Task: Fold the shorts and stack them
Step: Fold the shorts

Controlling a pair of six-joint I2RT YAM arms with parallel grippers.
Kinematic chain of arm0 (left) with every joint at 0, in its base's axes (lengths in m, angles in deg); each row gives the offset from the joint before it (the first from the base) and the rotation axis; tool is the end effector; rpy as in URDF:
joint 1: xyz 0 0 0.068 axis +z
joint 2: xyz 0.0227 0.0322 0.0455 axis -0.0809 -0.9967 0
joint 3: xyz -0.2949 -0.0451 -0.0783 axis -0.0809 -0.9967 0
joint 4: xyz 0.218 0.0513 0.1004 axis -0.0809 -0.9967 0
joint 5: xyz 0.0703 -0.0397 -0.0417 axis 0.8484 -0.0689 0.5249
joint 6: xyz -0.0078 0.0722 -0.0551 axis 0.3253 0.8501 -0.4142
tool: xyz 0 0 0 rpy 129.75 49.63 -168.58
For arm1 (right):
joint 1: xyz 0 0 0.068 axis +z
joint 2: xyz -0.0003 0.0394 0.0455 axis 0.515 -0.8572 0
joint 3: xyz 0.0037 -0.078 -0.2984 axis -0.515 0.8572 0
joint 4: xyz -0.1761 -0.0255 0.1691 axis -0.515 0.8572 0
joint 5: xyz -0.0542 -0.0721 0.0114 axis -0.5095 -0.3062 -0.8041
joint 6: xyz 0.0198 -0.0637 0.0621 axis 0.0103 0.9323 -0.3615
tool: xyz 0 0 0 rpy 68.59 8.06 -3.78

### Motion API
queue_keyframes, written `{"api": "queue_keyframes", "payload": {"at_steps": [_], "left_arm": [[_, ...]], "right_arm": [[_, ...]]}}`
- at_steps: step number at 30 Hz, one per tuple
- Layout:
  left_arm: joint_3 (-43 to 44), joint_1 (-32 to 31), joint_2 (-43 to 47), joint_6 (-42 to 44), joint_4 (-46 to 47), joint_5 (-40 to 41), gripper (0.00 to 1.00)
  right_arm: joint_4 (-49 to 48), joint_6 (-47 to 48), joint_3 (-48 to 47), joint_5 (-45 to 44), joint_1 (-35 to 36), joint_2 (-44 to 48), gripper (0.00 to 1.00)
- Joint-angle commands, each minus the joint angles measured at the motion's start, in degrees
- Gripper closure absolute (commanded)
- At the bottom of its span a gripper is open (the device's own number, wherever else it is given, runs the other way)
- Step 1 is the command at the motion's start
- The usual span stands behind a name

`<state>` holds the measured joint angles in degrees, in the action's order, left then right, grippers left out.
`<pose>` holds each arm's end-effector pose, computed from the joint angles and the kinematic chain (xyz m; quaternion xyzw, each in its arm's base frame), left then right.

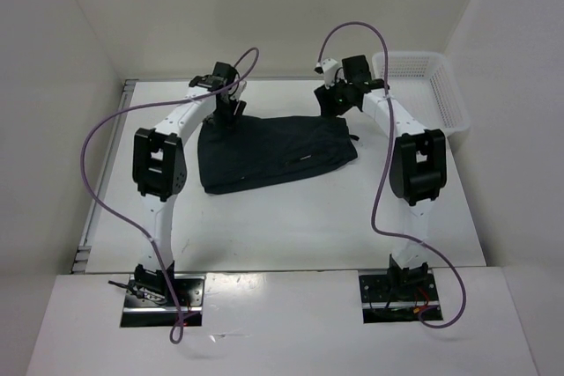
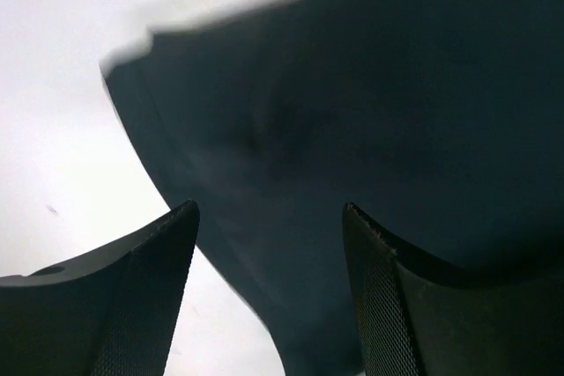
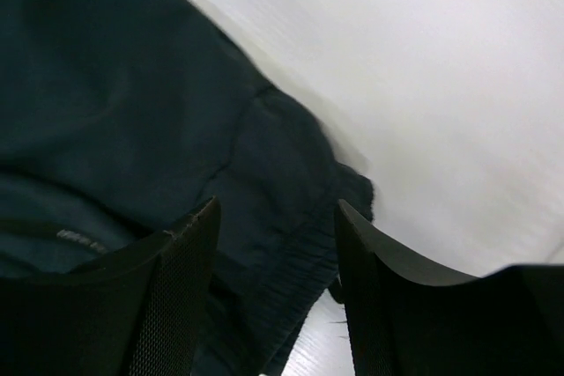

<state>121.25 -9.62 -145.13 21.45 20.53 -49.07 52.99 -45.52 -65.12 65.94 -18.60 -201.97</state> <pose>0.5099 -0.1124 0.2137 0.0934 0.9603 0.0684 0.2539 0.4914 0.1275 0.2543 -0.3194 0.8658 0.0745 0.3778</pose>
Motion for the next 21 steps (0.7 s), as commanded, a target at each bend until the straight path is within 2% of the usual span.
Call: {"api": "queue_keyframes", "payload": {"at_steps": [1,4,5,8,14,18,21], "left_arm": [[-4.9,-0.5,10.7,0.2,-6.1,-9.9,0.26],[-12.1,-1.8,17.1,0.2,-10.7,-17.2,0.28],[-17.3,-1.8,18.4,0.2,-11.3,-18.2,0.28],[-23.0,-2.4,20.2,0.2,-11.3,-18.2,0.28],[-29.5,-3.0,19.6,0.2,-10.0,-18.2,0.25],[-34.0,-3.5,18.4,0.2,-4.7,-12.3,0.25],[-34.6,-3.0,17.2,0.2,-3.7,-9.6,0.33]], "right_arm": [[5.4,4.6,0.6,8.0,-0.9,5.5,0.4],[12.2,11.3,1.1,12.9,-1.7,7.9,0.39],[13.4,12.8,1.8,12.9,-1.7,8.5,0.39],[14.1,15.5,5.1,12.8,-1.7,9.4,0.3],[16.3,19.4,9.0,9.9,-1.7,9.4,0.29],[15.8,20.5,12.6,8.2,-1.7,10.0,0.29],[14.6,20.5,14.3,7.4,-1.7,10.0,0.3]]}}
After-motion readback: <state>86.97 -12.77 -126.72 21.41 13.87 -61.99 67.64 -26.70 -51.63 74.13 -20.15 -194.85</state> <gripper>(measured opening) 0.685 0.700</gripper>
